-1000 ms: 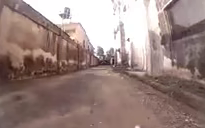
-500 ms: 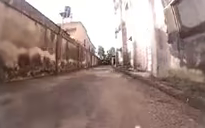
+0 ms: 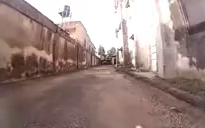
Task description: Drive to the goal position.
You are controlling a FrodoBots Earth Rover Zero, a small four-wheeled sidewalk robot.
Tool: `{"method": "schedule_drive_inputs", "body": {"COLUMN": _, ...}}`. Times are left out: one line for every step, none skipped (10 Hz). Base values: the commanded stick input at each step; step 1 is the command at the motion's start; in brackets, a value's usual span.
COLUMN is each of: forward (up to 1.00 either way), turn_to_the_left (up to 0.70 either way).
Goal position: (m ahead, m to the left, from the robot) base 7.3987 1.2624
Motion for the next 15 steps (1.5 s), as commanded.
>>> {"method": "schedule_drive_inputs", "body": {"forward": 0.70, "turn_to_the_left": 0.01}}
{"method": "schedule_drive_inputs", "body": {"forward": 0.68, "turn_to_the_left": 0.01}}
{"method": "schedule_drive_inputs", "body": {"forward": 0.67, "turn_to_the_left": 0.01}}
{"method": "schedule_drive_inputs", "body": {"forward": 0.67, "turn_to_the_left": 0.01}}
{"method": "schedule_drive_inputs", "body": {"forward": 0.67, "turn_to_the_left": 0.01}}
{"method": "schedule_drive_inputs", "body": {"forward": 0.67, "turn_to_the_left": 0.01}}
{"method": "schedule_drive_inputs", "body": {"forward": 0.67, "turn_to_the_left": 0.01}}
{"method": "schedule_drive_inputs", "body": {"forward": 0.67, "turn_to_the_left": 0.01}}
{"method": "schedule_drive_inputs", "body": {"forward": 0.67, "turn_to_the_left": 0.01}}
{"method": "schedule_drive_inputs", "body": {"forward": 0.67, "turn_to_the_left": 0.01}}
{"method": "schedule_drive_inputs", "body": {"forward": 0.67, "turn_to_the_left": 0.01}}
{"method": "schedule_drive_inputs", "body": {"forward": 0.67, "turn_to_the_left": 0.01}}
{"method": "schedule_drive_inputs", "body": {"forward": 0.67, "turn_to_the_left": 0.01}}
{"method": "schedule_drive_inputs", "body": {"forward": 0.67, "turn_to_the_left": 0.01}}
{"method": "schedule_drive_inputs", "body": {"forward": 0.66, "turn_to_the_left": 0.01}}
